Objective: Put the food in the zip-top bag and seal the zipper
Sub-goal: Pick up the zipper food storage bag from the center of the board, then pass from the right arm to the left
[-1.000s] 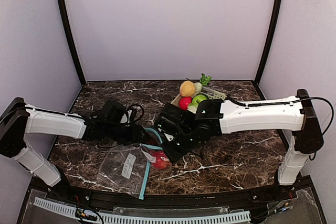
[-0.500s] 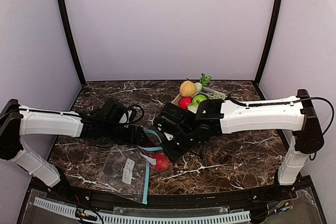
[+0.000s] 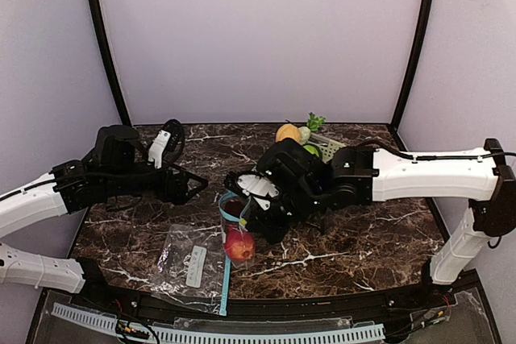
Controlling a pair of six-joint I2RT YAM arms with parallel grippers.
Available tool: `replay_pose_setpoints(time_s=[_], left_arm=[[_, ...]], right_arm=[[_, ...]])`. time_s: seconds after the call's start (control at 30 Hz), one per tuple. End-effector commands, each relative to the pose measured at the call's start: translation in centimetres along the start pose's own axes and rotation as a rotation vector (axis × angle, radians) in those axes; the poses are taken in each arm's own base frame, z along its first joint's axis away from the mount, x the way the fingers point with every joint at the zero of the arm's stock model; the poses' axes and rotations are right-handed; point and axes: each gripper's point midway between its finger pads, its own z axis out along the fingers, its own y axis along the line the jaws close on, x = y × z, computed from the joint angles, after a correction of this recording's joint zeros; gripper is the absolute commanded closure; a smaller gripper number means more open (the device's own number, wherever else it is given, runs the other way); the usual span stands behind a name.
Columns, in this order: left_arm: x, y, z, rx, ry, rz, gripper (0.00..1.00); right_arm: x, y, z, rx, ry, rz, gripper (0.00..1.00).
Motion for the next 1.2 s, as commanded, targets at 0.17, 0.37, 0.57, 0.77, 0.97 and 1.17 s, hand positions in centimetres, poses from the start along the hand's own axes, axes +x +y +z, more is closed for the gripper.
replay_pose_setpoints(time_s=[0.17, 0.37, 0.57, 0.77, 0.97, 1.17], left_arm=[[1.7, -10.8, -1.7, 0.638, 0.012, 0.192, 0.23], [2.4, -13.5, -1.4, 0.794, 0.034, 0.197, 0.31], [3.6, -14.0, -0.9, 0.841, 0.086, 0.168, 0.44], [4.7, -13.6, -0.3, 0.823, 0.127, 0.149, 0.61], [6.0, -12.8, 0.2, 0.776, 0.178, 0.147, 0.7], [6.8, -12.4, 0.6, 0.735, 0.205, 0.152, 0.83]], right_arm=[[-2.3, 3.3, -3.0, -0.236, -0.121, -0.133, 1.0], [-2.6, 3.7, -4.0, -0.284, -0.137, -0.134, 1.0], [-2.6, 3.3, -4.3, -0.295, -0.138, -0.124, 1.0], [-2.5, 2.8, -4.4, -0.294, -0.133, -0.113, 1.0], [-2.4, 2.3, -4.5, -0.29, -0.128, -0.107, 1.0], [-2.3, 1.8, -4.3, -0.273, -0.122, -0.101, 1.0]])
